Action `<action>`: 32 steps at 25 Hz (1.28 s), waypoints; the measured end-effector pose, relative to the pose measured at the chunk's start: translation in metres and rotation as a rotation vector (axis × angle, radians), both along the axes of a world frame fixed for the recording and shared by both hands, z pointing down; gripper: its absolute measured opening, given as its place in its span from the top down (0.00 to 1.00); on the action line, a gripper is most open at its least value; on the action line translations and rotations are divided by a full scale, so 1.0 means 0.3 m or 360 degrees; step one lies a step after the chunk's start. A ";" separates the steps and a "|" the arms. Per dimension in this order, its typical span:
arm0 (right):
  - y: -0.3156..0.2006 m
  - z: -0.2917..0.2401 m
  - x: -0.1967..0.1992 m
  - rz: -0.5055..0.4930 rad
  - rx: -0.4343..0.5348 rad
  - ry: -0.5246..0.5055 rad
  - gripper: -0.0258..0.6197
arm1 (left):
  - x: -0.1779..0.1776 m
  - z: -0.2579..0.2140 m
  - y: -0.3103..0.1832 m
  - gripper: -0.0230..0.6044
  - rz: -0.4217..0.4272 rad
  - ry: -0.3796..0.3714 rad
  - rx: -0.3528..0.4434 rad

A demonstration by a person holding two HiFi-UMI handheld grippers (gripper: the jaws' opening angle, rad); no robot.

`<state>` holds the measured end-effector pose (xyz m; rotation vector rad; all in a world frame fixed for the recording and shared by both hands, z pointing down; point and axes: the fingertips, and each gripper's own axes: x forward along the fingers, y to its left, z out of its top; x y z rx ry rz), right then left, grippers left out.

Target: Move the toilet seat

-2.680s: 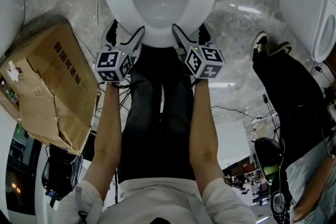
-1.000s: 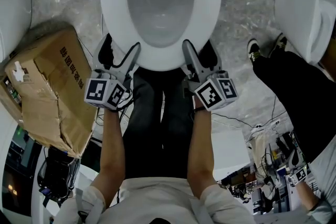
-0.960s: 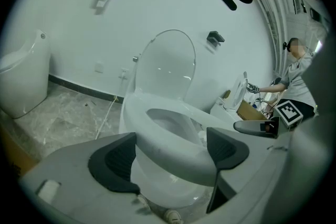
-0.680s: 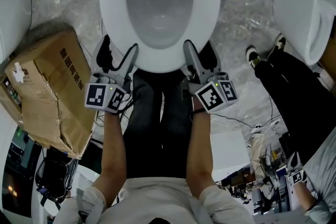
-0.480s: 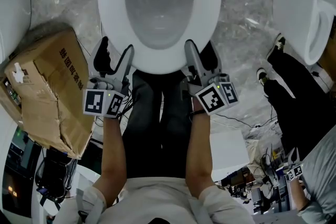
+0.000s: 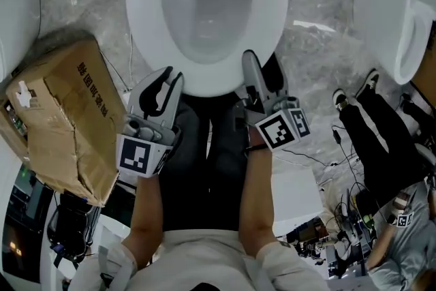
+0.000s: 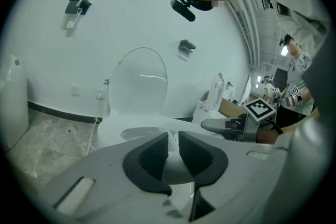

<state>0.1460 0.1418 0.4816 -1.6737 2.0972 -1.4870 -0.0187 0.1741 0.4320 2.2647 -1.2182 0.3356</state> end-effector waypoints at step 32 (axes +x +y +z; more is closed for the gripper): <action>-0.033 -0.268 0.021 -0.0004 0.0393 0.0555 0.91 | -0.003 -0.166 -0.123 0.97 -0.0043 -0.0014 0.0157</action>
